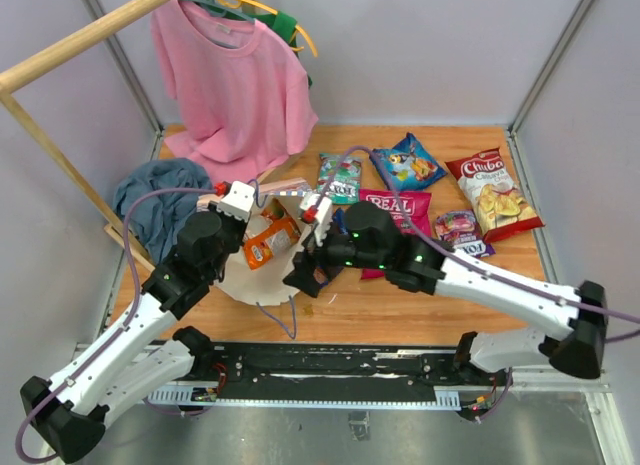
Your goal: Take the snacks out of the paper bag
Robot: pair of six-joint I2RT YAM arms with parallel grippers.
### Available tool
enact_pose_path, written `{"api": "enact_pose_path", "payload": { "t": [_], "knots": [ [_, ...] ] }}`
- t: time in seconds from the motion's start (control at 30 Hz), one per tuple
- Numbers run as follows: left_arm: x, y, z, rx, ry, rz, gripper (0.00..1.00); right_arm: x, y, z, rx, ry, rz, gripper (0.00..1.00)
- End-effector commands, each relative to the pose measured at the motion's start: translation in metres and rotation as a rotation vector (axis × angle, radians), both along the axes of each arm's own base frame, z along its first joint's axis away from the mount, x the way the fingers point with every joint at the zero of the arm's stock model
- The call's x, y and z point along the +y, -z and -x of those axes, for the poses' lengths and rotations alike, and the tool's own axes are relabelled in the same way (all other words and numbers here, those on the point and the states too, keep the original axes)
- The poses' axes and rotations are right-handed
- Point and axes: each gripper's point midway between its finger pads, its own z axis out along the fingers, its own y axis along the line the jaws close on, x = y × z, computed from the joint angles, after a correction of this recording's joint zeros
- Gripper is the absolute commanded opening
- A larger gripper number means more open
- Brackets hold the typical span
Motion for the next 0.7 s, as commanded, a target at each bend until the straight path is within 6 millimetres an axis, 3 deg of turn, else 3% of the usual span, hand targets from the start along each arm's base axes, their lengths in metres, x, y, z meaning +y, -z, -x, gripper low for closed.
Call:
{"api": "enact_pose_path", "payload": {
  "t": [0.0, 0.13, 0.33, 0.47, 0.67],
  "knots": [
    [0.0, -0.012, -0.002, -0.05, -0.007, 0.044, 0.01, 0.047, -0.02, -0.003, -0.044, -0.009, -0.084, 0.96],
    [-0.001, -0.01, -0.003, -0.045, -0.008, 0.044, 0.01, 0.085, -0.013, -0.004, 0.005, -0.011, -0.149, 0.95],
    [-0.002, -0.011, -0.003, -0.043, -0.003, 0.052, 0.01, 0.108, 0.024, -0.031, 0.094, 0.132, -0.14, 0.88],
    [-0.003, -0.011, -0.003, -0.039, 0.0, 0.055, 0.01, 0.113, 0.048, -0.04, 0.128, 0.193, -0.095, 0.85],
    [-0.007, -0.009, -0.003, -0.025, 0.017, 0.054, 0.01, 0.099, 0.083, -0.071, 0.11, 0.384, 0.009, 0.89]
  ]
}}
